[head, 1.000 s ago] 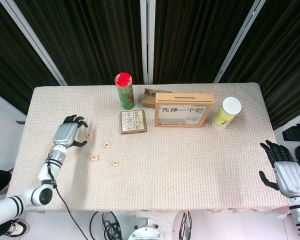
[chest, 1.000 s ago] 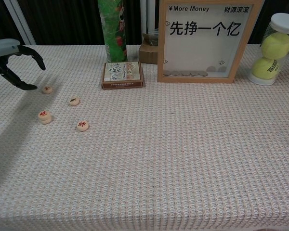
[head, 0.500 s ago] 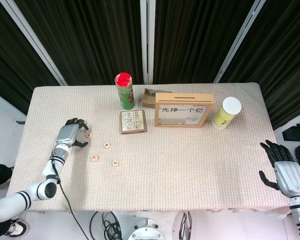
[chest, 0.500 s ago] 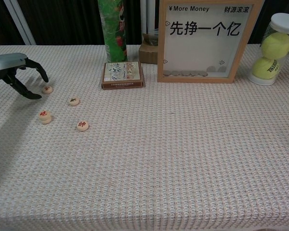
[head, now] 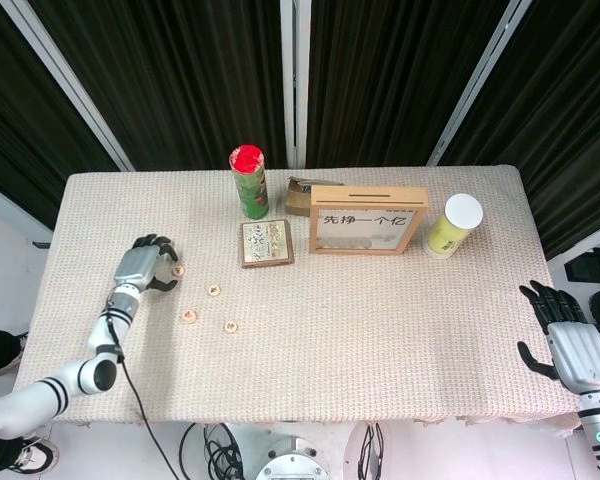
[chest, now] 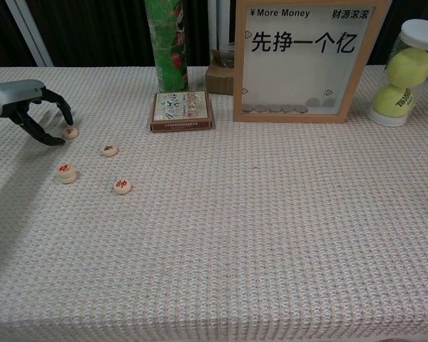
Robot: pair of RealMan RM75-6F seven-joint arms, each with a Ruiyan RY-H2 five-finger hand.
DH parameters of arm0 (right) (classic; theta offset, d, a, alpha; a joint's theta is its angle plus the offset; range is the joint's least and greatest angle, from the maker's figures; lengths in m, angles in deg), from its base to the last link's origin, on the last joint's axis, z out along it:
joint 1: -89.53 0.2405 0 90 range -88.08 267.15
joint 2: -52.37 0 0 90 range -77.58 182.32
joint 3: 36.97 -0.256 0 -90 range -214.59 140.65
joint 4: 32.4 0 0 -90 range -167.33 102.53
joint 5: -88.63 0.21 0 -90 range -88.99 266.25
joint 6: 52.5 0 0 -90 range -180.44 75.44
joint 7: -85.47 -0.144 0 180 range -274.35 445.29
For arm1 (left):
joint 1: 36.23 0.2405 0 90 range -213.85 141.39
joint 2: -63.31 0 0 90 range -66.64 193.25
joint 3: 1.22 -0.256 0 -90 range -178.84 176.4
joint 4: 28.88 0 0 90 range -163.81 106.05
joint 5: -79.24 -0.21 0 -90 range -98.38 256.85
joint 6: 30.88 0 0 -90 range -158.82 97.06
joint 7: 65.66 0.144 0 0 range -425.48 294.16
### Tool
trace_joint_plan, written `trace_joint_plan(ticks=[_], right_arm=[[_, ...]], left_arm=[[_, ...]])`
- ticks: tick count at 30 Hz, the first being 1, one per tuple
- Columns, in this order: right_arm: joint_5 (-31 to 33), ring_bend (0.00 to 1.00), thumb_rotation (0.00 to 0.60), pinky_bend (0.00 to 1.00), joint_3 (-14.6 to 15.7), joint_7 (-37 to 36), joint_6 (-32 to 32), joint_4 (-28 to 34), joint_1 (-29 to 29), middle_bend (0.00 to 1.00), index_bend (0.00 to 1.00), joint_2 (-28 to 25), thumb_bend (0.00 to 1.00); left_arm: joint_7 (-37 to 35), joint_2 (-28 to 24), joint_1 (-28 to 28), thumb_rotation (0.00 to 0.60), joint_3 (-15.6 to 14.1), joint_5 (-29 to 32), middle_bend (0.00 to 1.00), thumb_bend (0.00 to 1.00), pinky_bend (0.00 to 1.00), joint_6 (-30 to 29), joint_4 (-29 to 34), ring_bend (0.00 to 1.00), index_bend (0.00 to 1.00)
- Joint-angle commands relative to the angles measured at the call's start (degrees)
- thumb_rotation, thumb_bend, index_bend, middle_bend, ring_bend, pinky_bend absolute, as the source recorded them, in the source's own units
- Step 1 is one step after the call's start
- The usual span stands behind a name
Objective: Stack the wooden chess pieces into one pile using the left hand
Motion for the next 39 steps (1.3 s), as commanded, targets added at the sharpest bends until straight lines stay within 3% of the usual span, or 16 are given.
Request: trace_joint_plan(ticks=[1, 24, 39], right_arm=[[0.1, 0.00, 0.600, 0.00, 0.0, 0.0, -0.1, 0.0, 0.0, 0.00, 0.00, 0.0, 0.34], [1.0, 0.00, 0.600, 0.00, -0.1, -0.3, -1.3, -0.4, 0.5, 0.00, 0.00, 0.0, 0.34], [1.3, 0.00, 0.600, 0.00, 0.0, -0.3, -2.0, -0.5, 0.8, 0.00, 0.00, -0.1, 0.34]], left_arm=[[-0.3, 0.4, -0.2, 0.600, 0.0, -0.3, 0.14, 0.25, 0.02, 0.2, -0.6, 0.00, 0.40], [-3.2, 2.4, -0.8, 0.600, 0.0, -2.5, 0.15, 0.30, 0.02, 2.0, -4.6, 0.00, 0.46], [-5.0, 0.7, 0.1, 0.600, 0.5, -4.2, 0.15, 0.33, 0.02, 0.6, -2.1, 0.00, 0.48]])
